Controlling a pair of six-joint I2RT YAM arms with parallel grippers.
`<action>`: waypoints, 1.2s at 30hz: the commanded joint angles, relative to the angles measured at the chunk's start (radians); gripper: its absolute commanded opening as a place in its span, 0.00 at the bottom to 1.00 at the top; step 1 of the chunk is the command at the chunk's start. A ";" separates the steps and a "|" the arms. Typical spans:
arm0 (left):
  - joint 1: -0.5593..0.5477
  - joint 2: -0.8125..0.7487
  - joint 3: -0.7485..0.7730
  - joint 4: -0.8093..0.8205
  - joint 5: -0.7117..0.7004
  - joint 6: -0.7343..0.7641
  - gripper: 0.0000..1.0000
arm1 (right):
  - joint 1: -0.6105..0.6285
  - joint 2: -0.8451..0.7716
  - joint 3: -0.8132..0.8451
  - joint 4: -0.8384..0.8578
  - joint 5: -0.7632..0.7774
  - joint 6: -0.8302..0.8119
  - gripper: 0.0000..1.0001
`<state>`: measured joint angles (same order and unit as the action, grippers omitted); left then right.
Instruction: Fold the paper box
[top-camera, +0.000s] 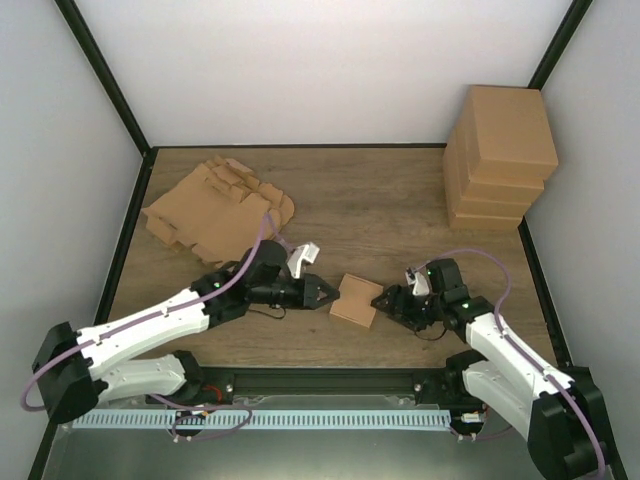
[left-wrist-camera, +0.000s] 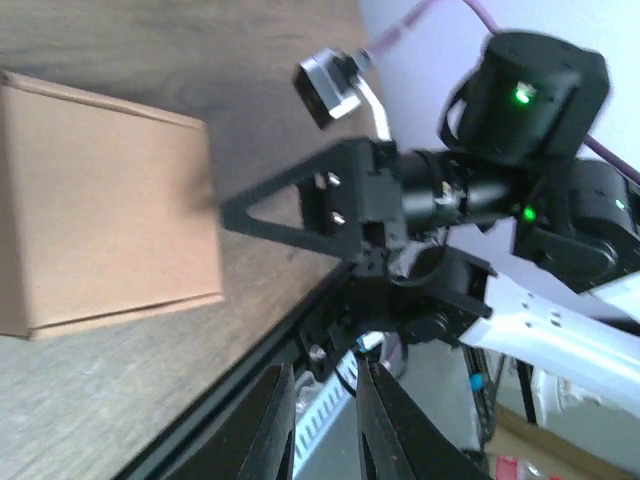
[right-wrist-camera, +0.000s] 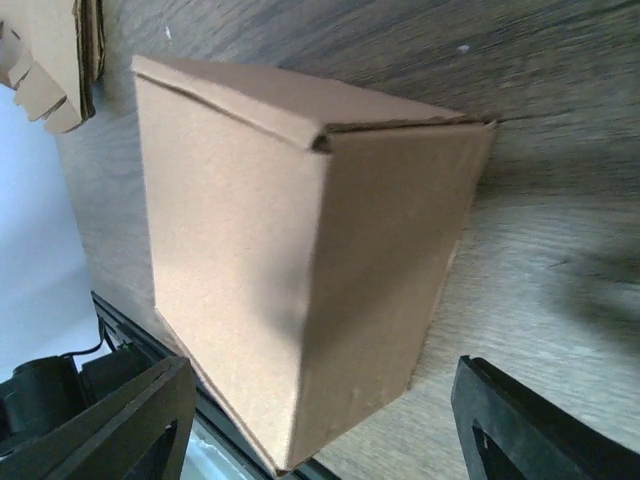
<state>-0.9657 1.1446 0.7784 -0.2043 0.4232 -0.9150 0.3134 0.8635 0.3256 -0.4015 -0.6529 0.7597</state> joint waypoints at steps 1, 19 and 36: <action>0.057 0.000 -0.082 -0.111 -0.089 0.017 0.20 | 0.079 0.008 0.120 -0.069 0.069 -0.030 0.74; 0.116 -0.214 0.073 -0.517 -0.657 0.163 0.48 | 0.807 0.684 0.711 -0.157 0.488 -0.118 0.01; 0.124 -0.177 0.038 -0.446 -0.598 0.177 0.48 | 0.432 0.423 0.380 -0.308 0.947 0.400 0.01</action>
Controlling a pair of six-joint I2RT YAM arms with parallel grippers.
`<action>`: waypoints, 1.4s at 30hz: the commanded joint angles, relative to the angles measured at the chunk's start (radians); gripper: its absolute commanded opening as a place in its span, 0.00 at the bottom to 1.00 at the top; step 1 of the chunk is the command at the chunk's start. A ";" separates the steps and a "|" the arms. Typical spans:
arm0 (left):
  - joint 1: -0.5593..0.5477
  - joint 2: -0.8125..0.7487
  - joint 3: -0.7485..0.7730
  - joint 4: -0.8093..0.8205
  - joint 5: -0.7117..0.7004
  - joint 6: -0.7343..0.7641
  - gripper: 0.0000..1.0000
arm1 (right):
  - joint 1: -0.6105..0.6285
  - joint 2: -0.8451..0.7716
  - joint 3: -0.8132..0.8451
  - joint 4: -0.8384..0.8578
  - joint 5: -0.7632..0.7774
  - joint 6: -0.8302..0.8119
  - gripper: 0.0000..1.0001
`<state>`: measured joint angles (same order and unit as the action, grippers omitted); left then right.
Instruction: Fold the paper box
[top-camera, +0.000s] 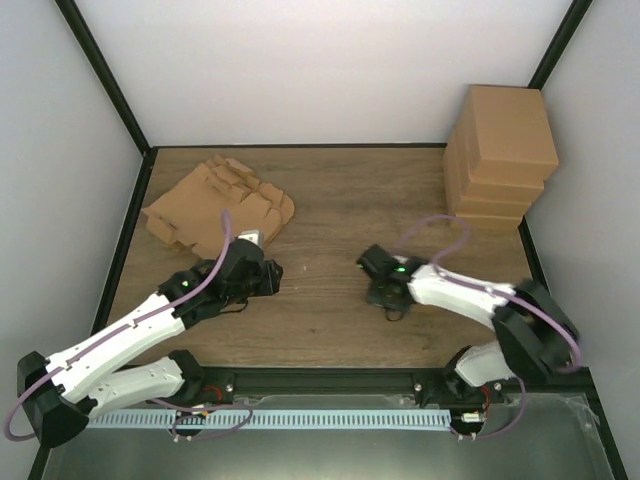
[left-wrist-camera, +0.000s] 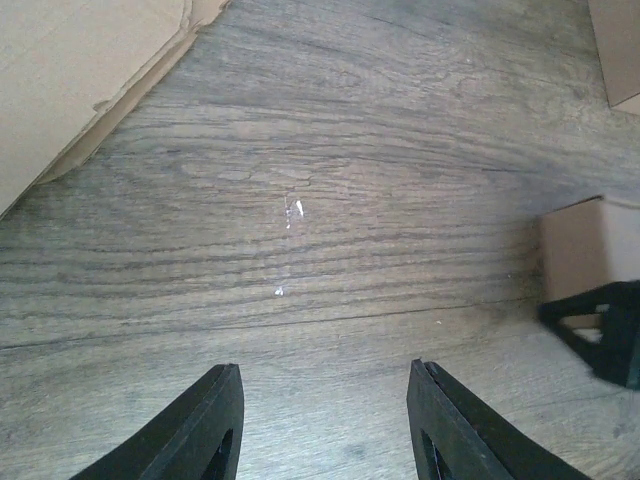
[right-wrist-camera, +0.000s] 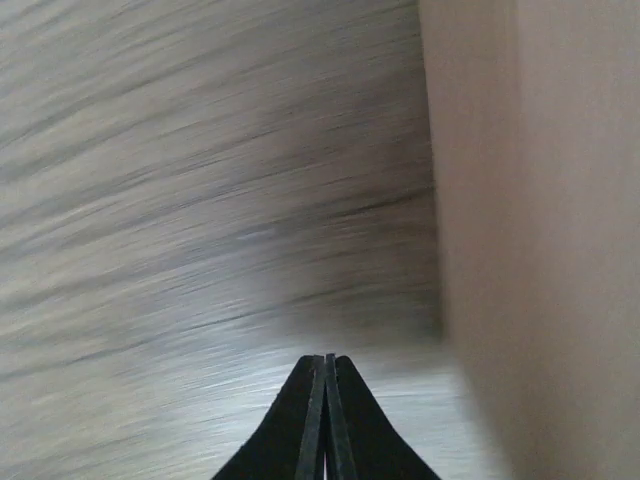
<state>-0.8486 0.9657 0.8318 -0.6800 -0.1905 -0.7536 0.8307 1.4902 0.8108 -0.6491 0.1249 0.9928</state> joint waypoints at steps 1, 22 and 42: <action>0.009 0.005 -0.016 0.033 0.019 0.016 0.48 | -0.087 -0.234 -0.109 -0.032 0.161 0.103 0.01; 0.012 0.050 -0.019 0.076 0.092 0.042 0.49 | -0.742 -0.281 -0.209 0.028 0.046 -0.117 0.12; 0.019 0.090 -0.013 0.098 0.107 0.080 0.49 | -1.059 0.051 0.008 0.305 0.149 -0.118 0.01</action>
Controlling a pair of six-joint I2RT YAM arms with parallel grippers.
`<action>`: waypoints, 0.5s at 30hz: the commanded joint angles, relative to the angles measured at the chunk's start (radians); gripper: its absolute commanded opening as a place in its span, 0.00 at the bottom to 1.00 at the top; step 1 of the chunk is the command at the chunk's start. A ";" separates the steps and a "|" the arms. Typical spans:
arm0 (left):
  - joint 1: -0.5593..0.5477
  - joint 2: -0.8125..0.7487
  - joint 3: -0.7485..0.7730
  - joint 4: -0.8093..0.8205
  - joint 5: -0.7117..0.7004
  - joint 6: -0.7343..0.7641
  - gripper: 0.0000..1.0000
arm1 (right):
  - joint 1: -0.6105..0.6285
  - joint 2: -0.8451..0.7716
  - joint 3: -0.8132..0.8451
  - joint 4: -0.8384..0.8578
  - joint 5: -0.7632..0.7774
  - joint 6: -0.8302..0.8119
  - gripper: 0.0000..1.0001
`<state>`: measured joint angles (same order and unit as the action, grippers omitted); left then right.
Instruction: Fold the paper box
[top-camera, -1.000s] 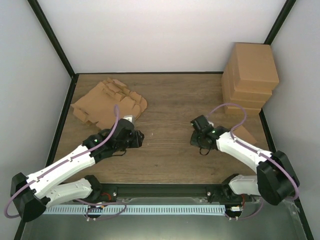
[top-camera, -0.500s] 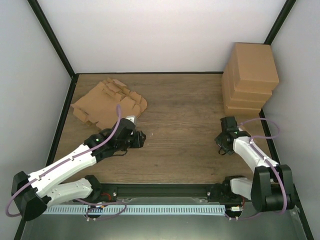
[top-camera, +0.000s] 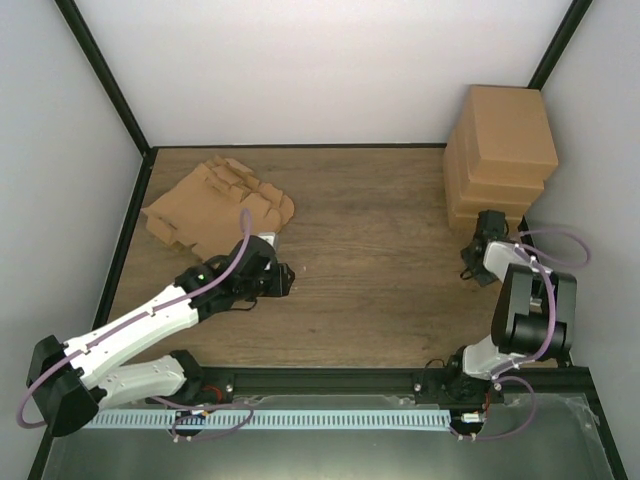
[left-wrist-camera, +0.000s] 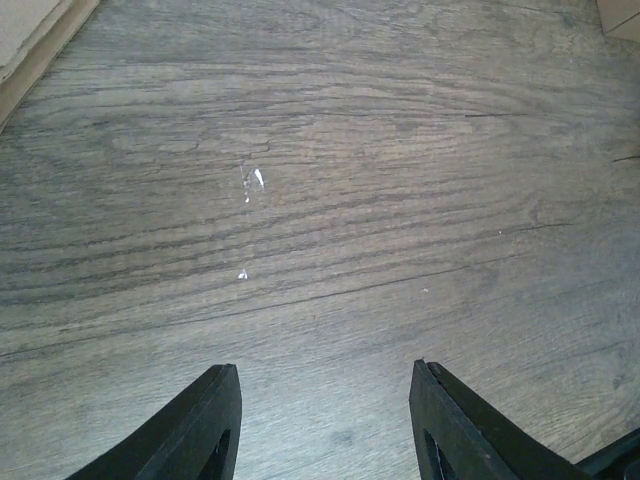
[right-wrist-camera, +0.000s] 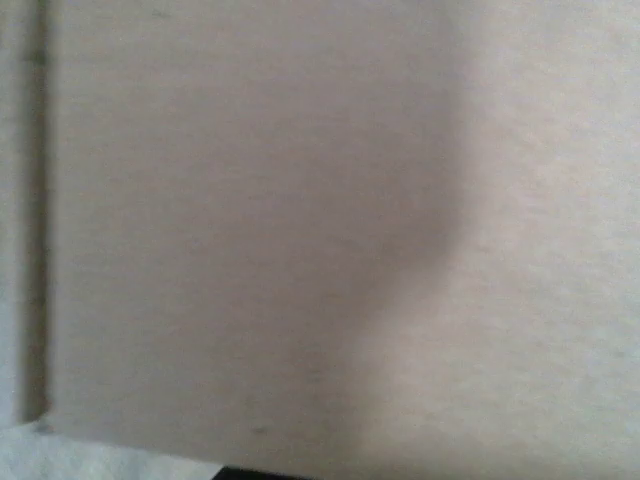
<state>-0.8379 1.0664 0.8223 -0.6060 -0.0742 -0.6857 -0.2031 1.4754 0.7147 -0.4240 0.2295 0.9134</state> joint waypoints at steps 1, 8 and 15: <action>0.013 -0.010 -0.007 0.024 -0.012 0.013 0.49 | -0.025 0.087 0.130 0.081 0.040 -0.043 0.01; 0.057 -0.011 -0.006 0.013 -0.008 0.032 0.49 | -0.045 0.168 0.173 0.089 0.029 0.018 0.01; 0.094 -0.027 -0.014 0.011 0.010 0.040 0.49 | -0.127 0.196 0.170 0.133 0.005 0.019 0.01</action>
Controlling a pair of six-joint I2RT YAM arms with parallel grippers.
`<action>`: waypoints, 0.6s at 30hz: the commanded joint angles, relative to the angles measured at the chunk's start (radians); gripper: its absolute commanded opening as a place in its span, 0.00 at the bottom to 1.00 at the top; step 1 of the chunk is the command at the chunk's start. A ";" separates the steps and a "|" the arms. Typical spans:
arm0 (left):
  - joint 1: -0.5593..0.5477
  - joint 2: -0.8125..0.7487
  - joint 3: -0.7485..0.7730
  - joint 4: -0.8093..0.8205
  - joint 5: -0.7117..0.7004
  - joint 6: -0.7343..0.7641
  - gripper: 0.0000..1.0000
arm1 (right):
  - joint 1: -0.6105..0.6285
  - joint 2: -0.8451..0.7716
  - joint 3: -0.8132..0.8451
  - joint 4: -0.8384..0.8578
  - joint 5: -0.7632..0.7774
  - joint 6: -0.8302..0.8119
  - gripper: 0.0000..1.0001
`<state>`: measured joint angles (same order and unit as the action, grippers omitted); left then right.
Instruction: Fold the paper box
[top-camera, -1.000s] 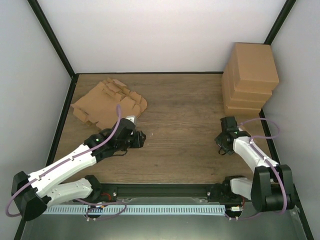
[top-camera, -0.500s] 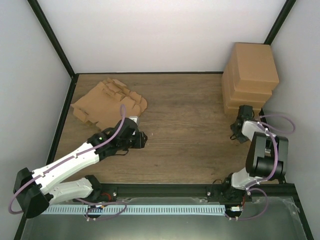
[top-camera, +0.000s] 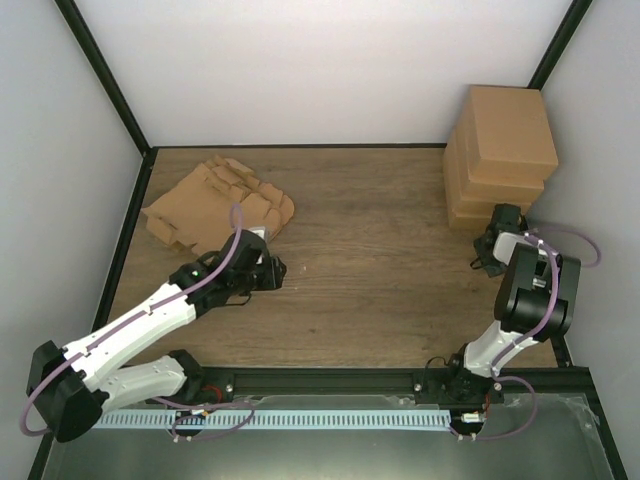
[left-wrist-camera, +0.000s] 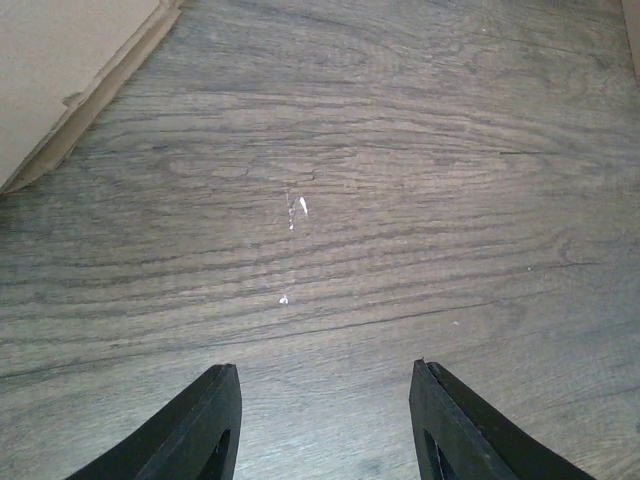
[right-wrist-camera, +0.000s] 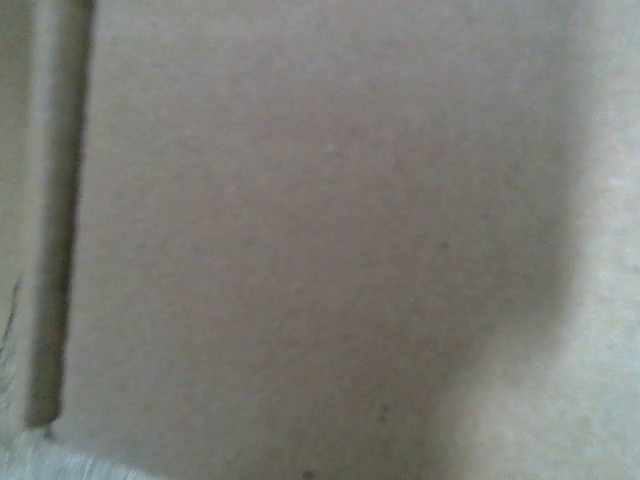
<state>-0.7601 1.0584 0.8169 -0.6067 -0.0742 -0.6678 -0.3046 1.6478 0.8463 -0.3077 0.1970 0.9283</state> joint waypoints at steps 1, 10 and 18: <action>0.019 -0.021 -0.012 0.013 0.011 0.022 0.49 | -0.028 0.024 0.049 0.012 0.046 -0.006 0.01; 0.063 0.010 -0.017 0.046 0.038 0.043 0.49 | 0.001 -0.109 0.021 0.016 -0.017 -0.113 0.01; 0.282 0.065 0.044 0.062 0.140 0.136 0.52 | 0.284 -0.361 -0.069 0.061 -0.024 -0.358 0.01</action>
<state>-0.5575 1.1049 0.8162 -0.5766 -0.0093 -0.5900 -0.1493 1.3708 0.8085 -0.2901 0.1829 0.7433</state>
